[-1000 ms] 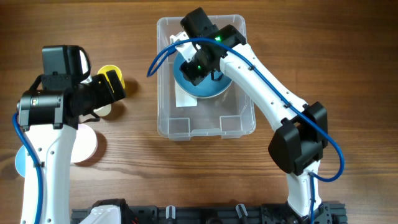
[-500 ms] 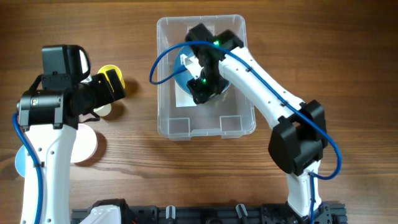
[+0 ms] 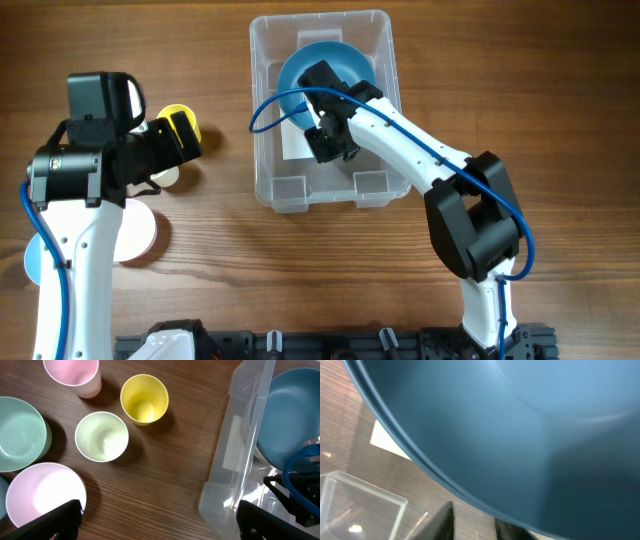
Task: Pack container
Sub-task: 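Stack the second blue bowl into the bin and release it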
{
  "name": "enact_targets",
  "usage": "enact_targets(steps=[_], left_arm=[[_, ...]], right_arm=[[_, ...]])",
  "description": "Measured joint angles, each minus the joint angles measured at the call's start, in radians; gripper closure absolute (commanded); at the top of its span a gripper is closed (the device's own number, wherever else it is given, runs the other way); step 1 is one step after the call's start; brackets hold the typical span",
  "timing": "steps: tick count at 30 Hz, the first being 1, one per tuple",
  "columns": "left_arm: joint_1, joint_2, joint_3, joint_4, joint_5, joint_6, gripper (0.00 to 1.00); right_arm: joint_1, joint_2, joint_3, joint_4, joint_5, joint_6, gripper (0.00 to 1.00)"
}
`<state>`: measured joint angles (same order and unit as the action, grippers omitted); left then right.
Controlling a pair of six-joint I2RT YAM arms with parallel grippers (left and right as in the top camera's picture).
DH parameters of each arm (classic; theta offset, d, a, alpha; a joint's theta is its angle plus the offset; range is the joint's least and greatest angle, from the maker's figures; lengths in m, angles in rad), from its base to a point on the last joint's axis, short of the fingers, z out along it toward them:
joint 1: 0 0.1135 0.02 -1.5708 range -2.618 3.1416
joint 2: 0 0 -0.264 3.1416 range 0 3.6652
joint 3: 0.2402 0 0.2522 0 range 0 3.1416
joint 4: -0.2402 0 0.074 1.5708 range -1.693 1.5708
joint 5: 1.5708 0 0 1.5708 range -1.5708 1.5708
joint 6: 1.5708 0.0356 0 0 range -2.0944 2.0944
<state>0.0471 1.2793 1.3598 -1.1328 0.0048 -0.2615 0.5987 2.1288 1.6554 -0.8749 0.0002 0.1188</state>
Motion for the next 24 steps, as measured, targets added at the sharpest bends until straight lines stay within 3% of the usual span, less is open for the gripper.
enact_targets(steps=[4, 6, 13, 19, 24], left_arm=[[0.0, 0.0, 0.0, 0.0, 0.0, 0.0, 0.0], [0.0, 0.0, 0.0, 0.0, 0.0, 0.0, 0.0], [0.0, 0.0, 0.0, 0.0, 0.0, 0.0, 0.0], [0.0, 0.0, 0.0, 0.001, 0.0, 0.0, 0.0], [0.0, 0.0, 0.0, 0.0, 0.0, 0.0, 0.0]], right_arm=[[0.0, -0.003, 0.0, -0.052, 0.012, 0.004, 0.83], [0.0, -0.026, 0.0, -0.046, 0.033, 0.005, 0.95], [-0.073, -0.29, 0.021, 0.235, 0.21, -0.019, 0.96], [-0.217, -0.217, 0.024, 0.333, 0.19, -0.026, 0.96], [-0.243, -0.11, 0.022, 0.346, 0.116, -0.03, 0.96]])
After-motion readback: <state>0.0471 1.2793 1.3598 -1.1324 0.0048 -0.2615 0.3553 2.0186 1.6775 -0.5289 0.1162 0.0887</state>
